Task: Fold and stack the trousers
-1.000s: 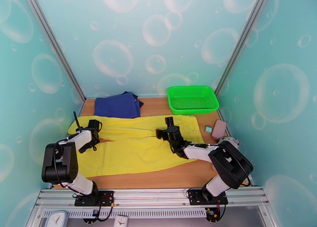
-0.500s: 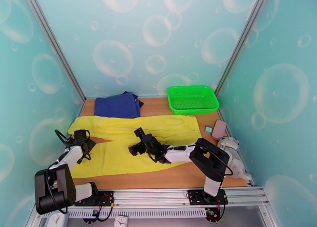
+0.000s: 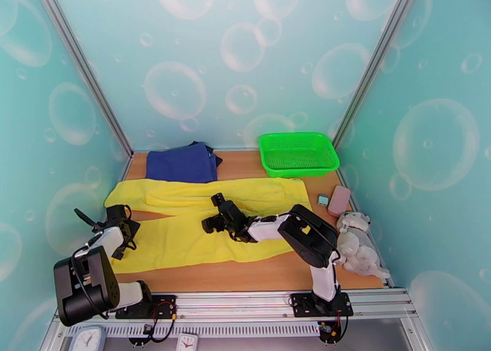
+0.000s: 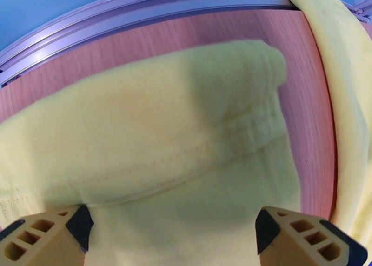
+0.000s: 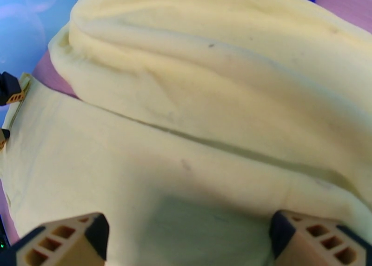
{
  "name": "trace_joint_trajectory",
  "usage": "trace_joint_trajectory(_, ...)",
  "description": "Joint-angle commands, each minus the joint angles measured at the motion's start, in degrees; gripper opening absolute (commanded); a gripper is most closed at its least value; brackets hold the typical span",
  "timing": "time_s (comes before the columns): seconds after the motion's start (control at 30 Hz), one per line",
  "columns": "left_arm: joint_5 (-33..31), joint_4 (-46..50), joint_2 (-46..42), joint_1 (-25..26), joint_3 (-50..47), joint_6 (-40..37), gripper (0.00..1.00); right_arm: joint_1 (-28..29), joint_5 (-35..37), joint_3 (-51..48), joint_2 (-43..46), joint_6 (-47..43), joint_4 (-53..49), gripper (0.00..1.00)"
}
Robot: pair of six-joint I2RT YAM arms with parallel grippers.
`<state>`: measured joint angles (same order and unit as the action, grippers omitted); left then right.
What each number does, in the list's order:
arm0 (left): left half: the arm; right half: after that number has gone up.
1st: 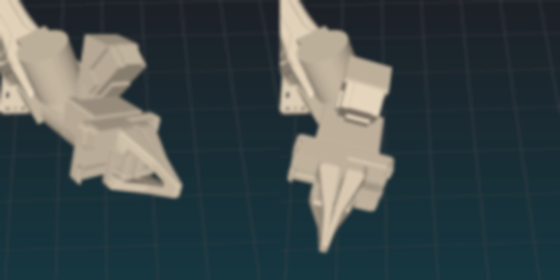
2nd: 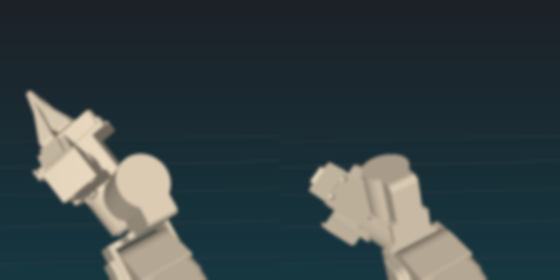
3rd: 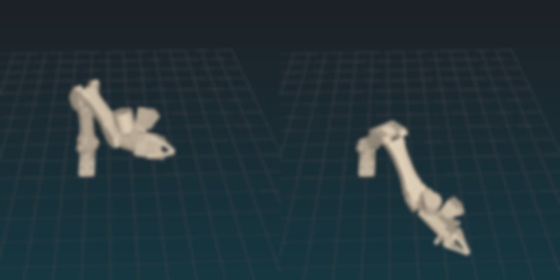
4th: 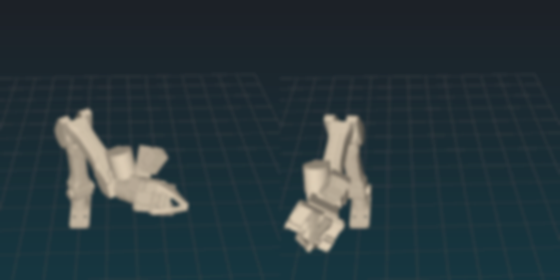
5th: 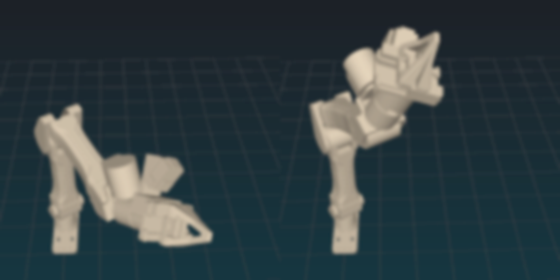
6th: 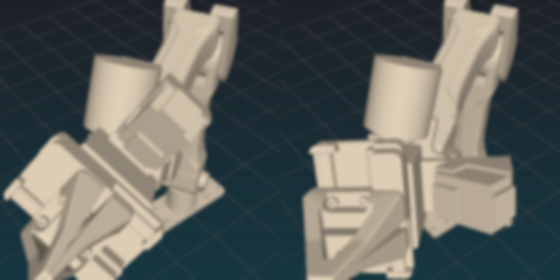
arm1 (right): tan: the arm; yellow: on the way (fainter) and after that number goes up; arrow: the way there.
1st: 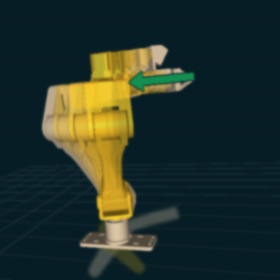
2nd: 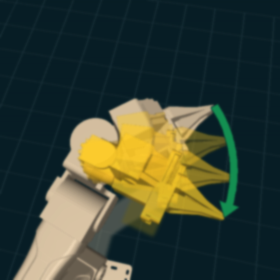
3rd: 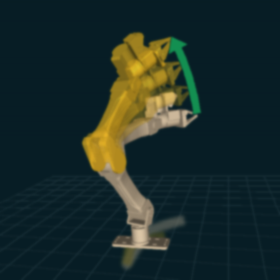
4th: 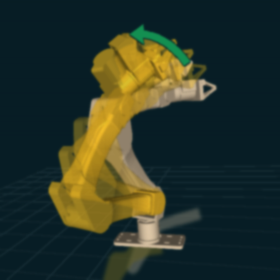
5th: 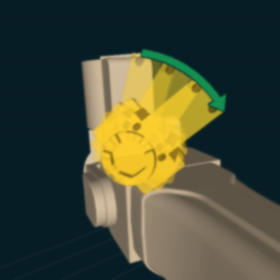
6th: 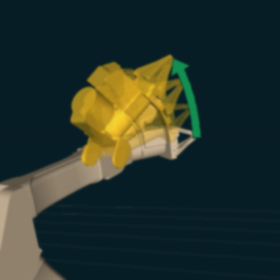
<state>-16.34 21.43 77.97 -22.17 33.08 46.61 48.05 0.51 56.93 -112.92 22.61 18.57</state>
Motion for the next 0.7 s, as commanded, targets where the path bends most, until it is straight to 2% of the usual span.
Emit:
trace_joint_trajectory(0.0,-3.61,-0.49,2.02,-1.72,1.14,1.72,0.99,-1.85,1.07,-0.85,-2.91,3.73,-7.32,0.97)
trace_joint_trajectory(0.27,-10.31,1.24,5.21,-5.16,3.41,3.55,0.99,-3.60,0.81,-1.37,-2.92,4.27,-9.87,0.97)
trace_joint_trajectory(0.67,-17.22,0.07,0.67,-5.95,10.43,2.88,0.99,-2.67,1.17,-1.91,-1.64,2.59,-8.81,0.97)
